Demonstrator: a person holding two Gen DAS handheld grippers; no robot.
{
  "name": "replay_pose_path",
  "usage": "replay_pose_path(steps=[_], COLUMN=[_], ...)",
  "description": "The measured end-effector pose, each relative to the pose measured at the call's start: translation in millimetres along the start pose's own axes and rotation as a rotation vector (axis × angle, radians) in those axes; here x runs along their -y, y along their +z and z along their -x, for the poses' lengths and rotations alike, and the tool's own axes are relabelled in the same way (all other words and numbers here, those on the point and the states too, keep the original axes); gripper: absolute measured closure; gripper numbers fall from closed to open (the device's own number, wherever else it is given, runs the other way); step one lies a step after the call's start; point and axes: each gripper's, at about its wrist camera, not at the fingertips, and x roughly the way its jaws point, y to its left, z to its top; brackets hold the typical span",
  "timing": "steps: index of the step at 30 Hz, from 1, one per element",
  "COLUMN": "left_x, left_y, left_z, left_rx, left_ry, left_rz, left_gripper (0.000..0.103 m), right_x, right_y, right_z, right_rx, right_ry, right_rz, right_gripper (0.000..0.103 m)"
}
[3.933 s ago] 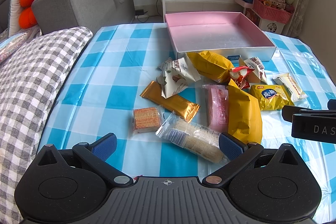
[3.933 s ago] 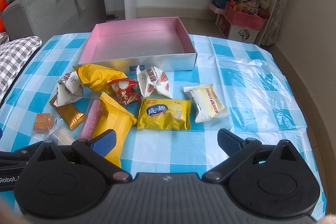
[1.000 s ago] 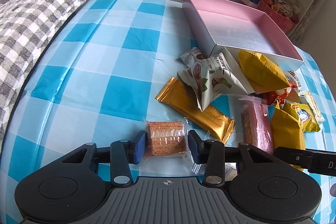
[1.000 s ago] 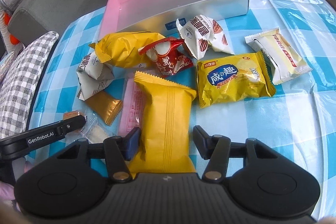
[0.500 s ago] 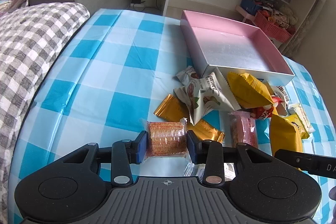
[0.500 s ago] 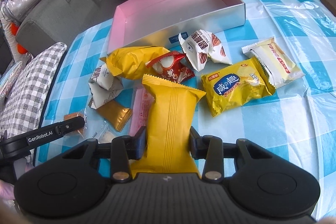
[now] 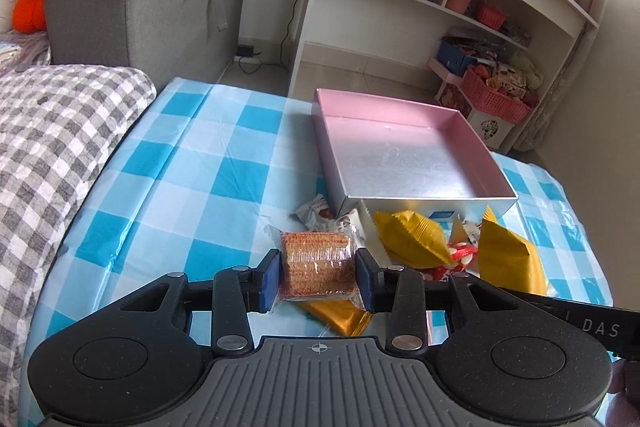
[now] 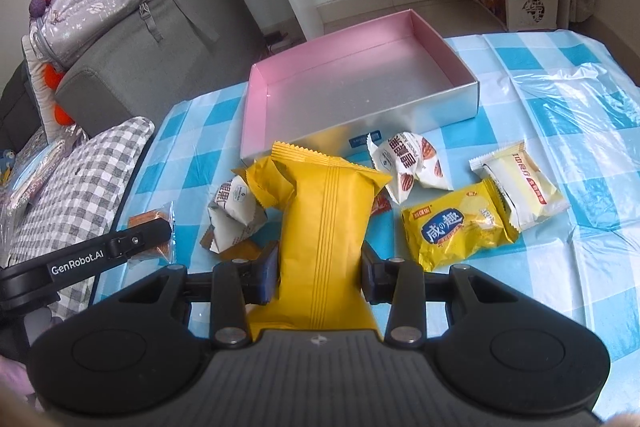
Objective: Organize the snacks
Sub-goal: 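Carry both packs into the pink box and open both tools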
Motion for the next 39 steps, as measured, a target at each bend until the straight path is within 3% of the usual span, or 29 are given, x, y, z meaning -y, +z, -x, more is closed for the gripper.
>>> replay_pose_path(steps=[9,17,23,31,36,39], left_x=[18,46,56,59,52,50], left_y=[41,68,67,59,57,59], left_z=[-14,-64,-110,-149,-154,-154], left_rx=[0.037,0.062,0.020,-0.043,-0.058,-0.061], left_ry=[-0.001,-0.058,-0.079,-0.028,-0.012,0.018], left_rz=[-0.048,-0.128,-0.150,-0.224,-0.225,-0.241], left_gripper=[0.066,0.066,0.066,0.066,0.066,0.066], right_x=[19,37,59,54,37,32], right_y=[42,96,120,118,101,96], right_z=[-3,-33,-73,-110,-117,-109], right_rx=[0.037,0.129,0.157,0.138,0.061,0.015], right_ry=[0.016,-0.023,-0.091,-0.168,-0.218,-0.211], right_rz=[-0.063,0.001,0.064,0.193,0.275,0.236], right_gripper=[0.067,0.067,0.066,0.067,0.067,0.067])
